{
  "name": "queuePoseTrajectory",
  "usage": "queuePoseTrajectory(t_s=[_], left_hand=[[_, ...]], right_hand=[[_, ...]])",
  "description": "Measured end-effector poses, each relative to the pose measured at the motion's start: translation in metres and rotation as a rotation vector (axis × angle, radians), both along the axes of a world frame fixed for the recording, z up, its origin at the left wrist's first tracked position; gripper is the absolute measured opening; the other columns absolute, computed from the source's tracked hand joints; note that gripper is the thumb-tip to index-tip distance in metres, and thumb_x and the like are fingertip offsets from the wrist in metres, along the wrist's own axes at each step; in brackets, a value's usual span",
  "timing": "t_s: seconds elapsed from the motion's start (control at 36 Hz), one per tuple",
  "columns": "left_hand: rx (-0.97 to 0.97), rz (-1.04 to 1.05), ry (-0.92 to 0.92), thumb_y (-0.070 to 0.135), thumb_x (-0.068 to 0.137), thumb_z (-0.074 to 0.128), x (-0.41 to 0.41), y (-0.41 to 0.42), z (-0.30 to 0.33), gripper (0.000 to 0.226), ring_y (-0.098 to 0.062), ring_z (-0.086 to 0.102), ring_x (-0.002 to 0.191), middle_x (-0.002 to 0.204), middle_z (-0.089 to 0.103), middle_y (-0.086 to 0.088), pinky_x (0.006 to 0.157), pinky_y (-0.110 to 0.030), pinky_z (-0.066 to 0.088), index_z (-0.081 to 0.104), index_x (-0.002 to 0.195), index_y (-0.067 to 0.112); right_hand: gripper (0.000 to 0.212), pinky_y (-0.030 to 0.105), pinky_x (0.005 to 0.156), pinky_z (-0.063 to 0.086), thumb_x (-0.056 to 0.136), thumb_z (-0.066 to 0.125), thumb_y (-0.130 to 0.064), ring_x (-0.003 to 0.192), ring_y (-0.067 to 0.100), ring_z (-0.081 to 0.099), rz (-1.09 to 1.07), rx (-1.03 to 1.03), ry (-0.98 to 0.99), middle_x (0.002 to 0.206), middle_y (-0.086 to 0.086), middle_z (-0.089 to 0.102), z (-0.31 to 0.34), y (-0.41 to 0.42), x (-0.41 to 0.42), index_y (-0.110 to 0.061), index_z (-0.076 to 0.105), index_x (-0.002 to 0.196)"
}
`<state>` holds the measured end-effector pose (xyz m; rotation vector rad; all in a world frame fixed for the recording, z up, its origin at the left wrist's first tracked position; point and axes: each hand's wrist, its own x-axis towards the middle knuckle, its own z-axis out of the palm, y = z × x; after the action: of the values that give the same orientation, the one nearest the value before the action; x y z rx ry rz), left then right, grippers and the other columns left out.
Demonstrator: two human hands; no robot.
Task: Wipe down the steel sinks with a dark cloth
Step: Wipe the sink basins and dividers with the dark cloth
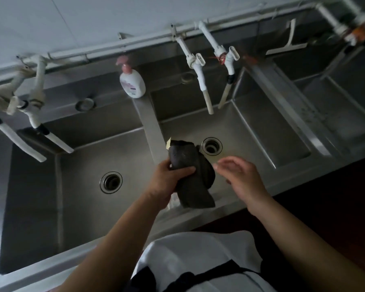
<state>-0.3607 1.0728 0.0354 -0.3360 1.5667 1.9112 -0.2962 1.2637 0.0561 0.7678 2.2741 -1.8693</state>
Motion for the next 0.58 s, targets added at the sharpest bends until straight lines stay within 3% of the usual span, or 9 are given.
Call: queuePoseTrajectory(t_s=[0.06, 0.11, 0.22, 0.31, 0.39, 0.42, 0.5, 0.58], left_hand=[[0.006, 0.022, 0.012, 0.009, 0.071, 0.083, -0.003, 0.001, -0.005, 0.045, -0.027, 0.073, 0.092, 0.103, 0.074, -0.010, 0.078, -0.044, 0.061, 0.066, 0.113, 0.013], [0.020, -0.019, 0.018, 0.011, 0.076, 0.080, -0.001, 0.002, -0.011, 0.044, -0.027, 0.072, 0.096, 0.105, 0.074, -0.009, 0.084, -0.045, 0.060, 0.064, 0.117, 0.013], [0.165, -0.243, -0.010, 0.022, 0.076, 0.082, 0.002, -0.001, -0.023, 0.057, -0.025, 0.069, 0.105, 0.113, 0.072, -0.007, 0.091, -0.041, 0.057, 0.058, 0.127, 0.022], [0.273, -0.307, -0.033, 0.016, 0.079, 0.079, 0.000, -0.001, -0.030, 0.060, -0.027, 0.067, 0.111, 0.119, 0.069, -0.009, 0.094, -0.040, 0.055, 0.054, 0.132, 0.024], [0.346, -0.339, -0.092, 0.010, 0.083, 0.073, -0.004, 0.004, -0.036, 0.054, -0.022, 0.066, 0.112, 0.121, 0.070, -0.006, 0.087, -0.029, 0.056, 0.054, 0.131, 0.025], [0.380, -0.343, -0.125, 0.008, 0.084, 0.071, -0.004, 0.006, -0.038, 0.052, -0.021, 0.066, 0.112, 0.121, 0.069, -0.006, 0.084, -0.027, 0.055, 0.054, 0.131, 0.023], [0.494, -0.301, -0.253, 0.005, 0.087, 0.065, -0.002, 0.009, -0.043, 0.054, -0.027, 0.062, 0.119, 0.130, 0.064, -0.012, 0.090, -0.034, 0.054, 0.051, 0.137, 0.017], [0.556, -0.273, -0.282, 0.011, 0.087, 0.064, 0.000, 0.012, -0.043, 0.058, -0.028, 0.057, 0.125, 0.137, 0.059, -0.010, 0.098, -0.038, 0.048, 0.048, 0.141, 0.021]], right_hand=[[0.026, 0.031, 0.072, 0.058, 0.080, 0.079, -0.039, 0.084, 0.012, 0.073, 0.133, -0.076, -0.208, 0.093, -0.005, 0.075, 0.006, -0.009, -0.003, -0.028, 0.068, 0.101], [0.037, 0.029, 0.067, 0.059, 0.079, 0.081, -0.033, 0.083, 0.013, 0.074, 0.158, -0.146, -0.328, 0.096, 0.001, 0.075, 0.005, -0.024, -0.004, -0.026, 0.063, 0.111], [0.044, 0.028, 0.069, 0.056, 0.079, 0.082, -0.020, 0.085, 0.015, 0.074, -0.018, -0.149, -0.340, 0.097, 0.006, 0.075, -0.008, -0.045, -0.004, -0.020, 0.059, 0.117], [0.038, 0.029, 0.066, 0.054, 0.081, 0.078, -0.015, 0.083, 0.015, 0.074, -0.150, -0.202, -0.332, 0.087, 0.001, 0.077, -0.013, -0.049, -0.003, -0.018, 0.063, 0.116], [0.033, 0.023, 0.062, 0.054, 0.080, 0.074, -0.001, 0.077, 0.013, 0.073, -0.238, -0.186, -0.257, 0.082, 0.002, 0.077, -0.012, -0.046, -0.004, -0.008, 0.068, 0.112], [0.032, 0.022, 0.065, 0.055, 0.081, 0.071, 0.003, 0.079, 0.014, 0.073, -0.245, -0.194, -0.242, 0.089, 0.007, 0.077, -0.009, -0.045, -0.005, -0.003, 0.068, 0.112], [0.034, 0.034, 0.097, 0.050, 0.085, 0.060, 0.011, 0.102, 0.025, 0.067, -0.263, -0.256, -0.187, 0.116, 0.025, 0.069, 0.002, -0.039, -0.011, 0.006, 0.064, 0.119], [0.044, 0.045, 0.114, 0.039, 0.089, 0.054, 0.014, 0.126, 0.035, 0.057, -0.243, -0.311, -0.131, 0.131, 0.028, 0.060, 0.016, -0.031, -0.016, 0.008, 0.054, 0.132]])
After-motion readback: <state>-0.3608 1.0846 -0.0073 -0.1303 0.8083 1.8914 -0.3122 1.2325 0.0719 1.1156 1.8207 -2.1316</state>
